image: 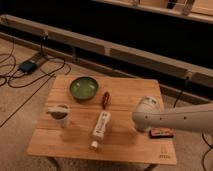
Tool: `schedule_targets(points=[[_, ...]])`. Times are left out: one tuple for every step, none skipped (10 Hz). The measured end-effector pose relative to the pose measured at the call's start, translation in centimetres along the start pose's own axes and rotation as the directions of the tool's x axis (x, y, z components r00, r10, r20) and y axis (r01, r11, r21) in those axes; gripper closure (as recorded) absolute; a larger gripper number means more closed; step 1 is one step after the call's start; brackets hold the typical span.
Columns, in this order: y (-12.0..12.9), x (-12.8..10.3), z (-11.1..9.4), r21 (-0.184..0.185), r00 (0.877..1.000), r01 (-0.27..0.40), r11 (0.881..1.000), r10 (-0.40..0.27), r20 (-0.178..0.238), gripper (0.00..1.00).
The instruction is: Push the eraser across the table
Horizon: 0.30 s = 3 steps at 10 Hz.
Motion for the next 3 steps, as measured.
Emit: schedule_targets(points=[[-0.7,0.3,1.3,-0.013,1.0,-0.001,1.0,0.001,-0.011,1.0],[-1.8,0.8,2.2,-0.023,1.0,-0.004,1.0,0.004,-0.024,1.0],[-2.2,0.9,2.1,-0.021,1.0,-0.008,1.0,0.008,-0.023,1.0]])
